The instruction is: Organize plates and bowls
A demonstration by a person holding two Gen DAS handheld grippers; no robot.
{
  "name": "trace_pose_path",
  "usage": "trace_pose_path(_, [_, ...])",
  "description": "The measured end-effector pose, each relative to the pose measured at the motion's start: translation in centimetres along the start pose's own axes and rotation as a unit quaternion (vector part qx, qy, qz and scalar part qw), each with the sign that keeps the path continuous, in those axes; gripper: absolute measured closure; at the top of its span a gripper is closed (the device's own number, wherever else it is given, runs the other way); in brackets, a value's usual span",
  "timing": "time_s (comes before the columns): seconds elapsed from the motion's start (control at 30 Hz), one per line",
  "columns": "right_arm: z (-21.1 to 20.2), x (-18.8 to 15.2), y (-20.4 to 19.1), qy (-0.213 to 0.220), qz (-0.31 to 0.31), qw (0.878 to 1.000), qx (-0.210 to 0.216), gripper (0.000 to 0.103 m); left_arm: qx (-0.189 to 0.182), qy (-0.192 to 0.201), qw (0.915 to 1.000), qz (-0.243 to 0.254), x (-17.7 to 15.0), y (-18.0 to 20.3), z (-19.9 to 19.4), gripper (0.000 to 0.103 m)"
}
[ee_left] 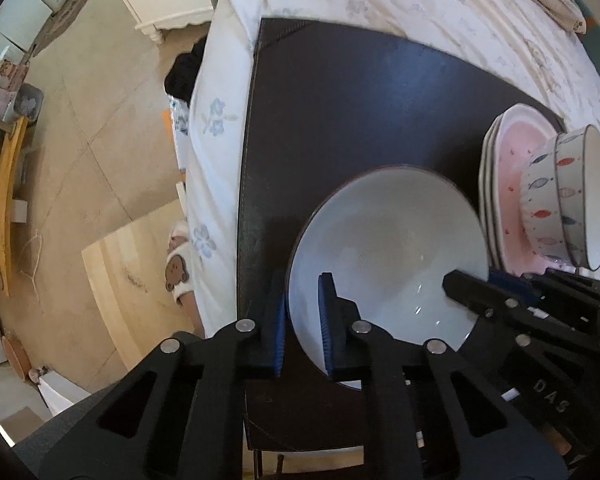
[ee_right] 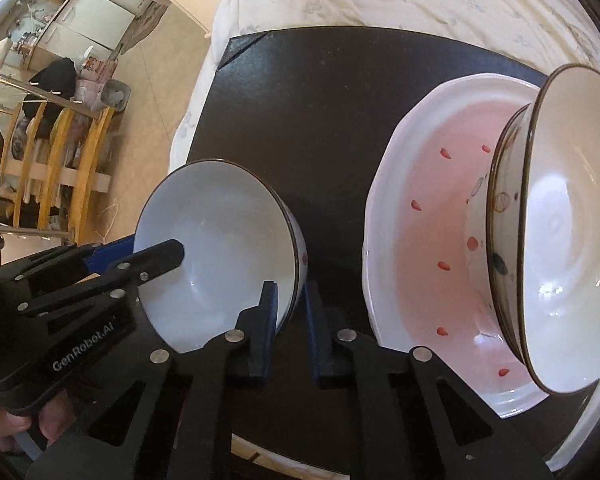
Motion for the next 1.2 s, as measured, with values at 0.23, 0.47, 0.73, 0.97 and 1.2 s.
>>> trace_pose_path(0.23, [-0.1,-0.2,0.2,0.009,-0.006,1.0,-0.003,0.09,0.001,0.01,0.9999,0.01,-0.2,0.2,-0.7,0.096])
trace_pose_path(0.47, [-2.9,-0.5,-0.4,0.031,-0.009,0.999,0.003,0.089,-0.04,0.034,0.9986,-0.006,-0.4,0.9,-3.5,0.096])
trace_pose_path(0.73, [-8.8,0.6,-0.4,0.09,0.004,0.996,0.028,0.089,-0.07,0.053,0.9961,-0.009,0.2,3.6,-8.1,0.096])
trace_pose_path(0.97, [-12.7,1.0,1.7,0.133,0.024,0.99,0.034,0.09,-0.069,0.084,0.9934,0.036,2.4,7.7,-10.7,0.096])
trace_pose_path(1.2, [-17.2,1.7,5.5,0.179,0.051,0.982,0.027,0.09,-0.082,0.098,0.9894,0.07,4.2,12.5,-12.1,0.096])
Point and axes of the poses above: each gripper's, at about its wrist camera, not at the fingertips, and z roughly the way its jaws point, y to its right, x to its top, the point moved 10 cm from there along z, roughly the way its jaws point, and after that the axes turned 9 degrees about y, right-handed, at the moved point
